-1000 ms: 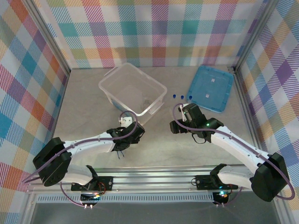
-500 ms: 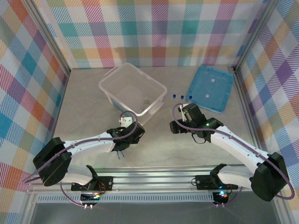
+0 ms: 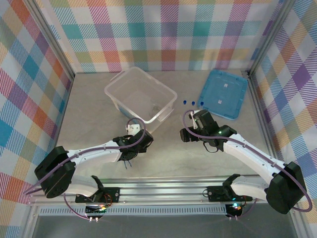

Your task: Organize the chemistry lab equipment

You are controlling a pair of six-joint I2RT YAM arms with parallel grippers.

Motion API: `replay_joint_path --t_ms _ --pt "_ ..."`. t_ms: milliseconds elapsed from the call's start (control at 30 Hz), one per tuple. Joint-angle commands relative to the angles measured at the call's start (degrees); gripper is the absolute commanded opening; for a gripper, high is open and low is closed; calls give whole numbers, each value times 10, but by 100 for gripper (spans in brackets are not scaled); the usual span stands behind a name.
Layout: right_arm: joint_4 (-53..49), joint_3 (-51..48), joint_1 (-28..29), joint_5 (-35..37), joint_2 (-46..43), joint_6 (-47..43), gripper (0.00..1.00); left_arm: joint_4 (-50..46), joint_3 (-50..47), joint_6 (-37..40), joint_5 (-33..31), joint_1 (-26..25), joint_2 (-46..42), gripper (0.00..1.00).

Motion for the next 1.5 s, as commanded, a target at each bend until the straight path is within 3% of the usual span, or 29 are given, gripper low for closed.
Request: replay_joint_path --t_ms 0,300,567,800,1100,1467 --pt "10 2 5 4 -1 0 83 -20 -11 2 -15 5 -34 52" --pt "13 6 5 -1 5 -1 83 -88 4 11 -41 5 -113 51" --pt "16 6 5 -6 4 -1 83 -203 67 37 -99 10 -174 50" --pt "20 5 5 -9 3 -2 83 -241 171 116 -115 64 -187 50" --pt "20 -1 5 -2 -15 -1 83 -186 326 216 -54 172 -83 51" --pt "10 -2 5 11 -27 3 83 -89 484 245 53 266 106 50"
